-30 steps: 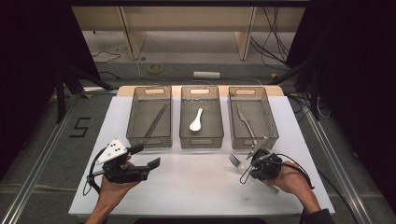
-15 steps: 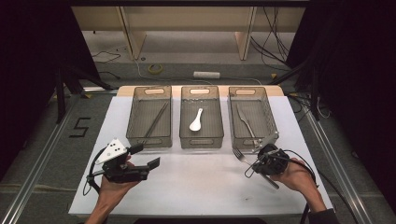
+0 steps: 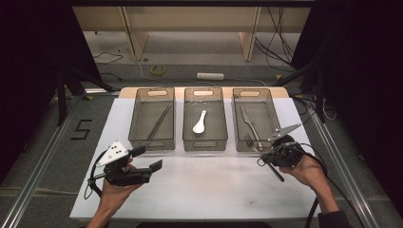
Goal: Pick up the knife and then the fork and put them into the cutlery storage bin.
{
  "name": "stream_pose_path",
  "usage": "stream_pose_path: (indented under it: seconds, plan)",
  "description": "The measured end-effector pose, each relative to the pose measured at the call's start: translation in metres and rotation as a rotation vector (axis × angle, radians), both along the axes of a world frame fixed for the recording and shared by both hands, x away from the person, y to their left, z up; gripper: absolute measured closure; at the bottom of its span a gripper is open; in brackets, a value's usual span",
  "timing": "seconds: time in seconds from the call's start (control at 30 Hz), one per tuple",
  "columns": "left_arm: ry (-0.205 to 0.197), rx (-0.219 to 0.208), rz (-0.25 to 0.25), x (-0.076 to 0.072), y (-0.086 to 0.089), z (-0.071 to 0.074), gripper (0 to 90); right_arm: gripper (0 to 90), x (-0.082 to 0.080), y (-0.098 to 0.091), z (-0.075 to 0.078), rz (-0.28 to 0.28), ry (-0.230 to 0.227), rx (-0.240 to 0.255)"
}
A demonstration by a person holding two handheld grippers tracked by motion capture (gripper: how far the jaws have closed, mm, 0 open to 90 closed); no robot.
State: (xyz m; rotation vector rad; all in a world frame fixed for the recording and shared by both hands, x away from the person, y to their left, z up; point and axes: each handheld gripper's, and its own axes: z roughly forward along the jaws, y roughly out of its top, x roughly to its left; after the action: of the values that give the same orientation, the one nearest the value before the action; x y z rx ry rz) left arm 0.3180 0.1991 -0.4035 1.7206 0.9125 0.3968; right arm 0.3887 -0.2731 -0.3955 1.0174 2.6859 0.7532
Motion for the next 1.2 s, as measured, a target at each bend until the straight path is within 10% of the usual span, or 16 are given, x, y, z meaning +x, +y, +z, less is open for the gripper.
stream_pose_path:
  seconds: [1.2]
  plan:
    - [0.006,-0.014,0.005,0.001,0.001,-0.001,15.5,85.1,0.063,-0.004,0.051,-0.103,-0.072,0.084]
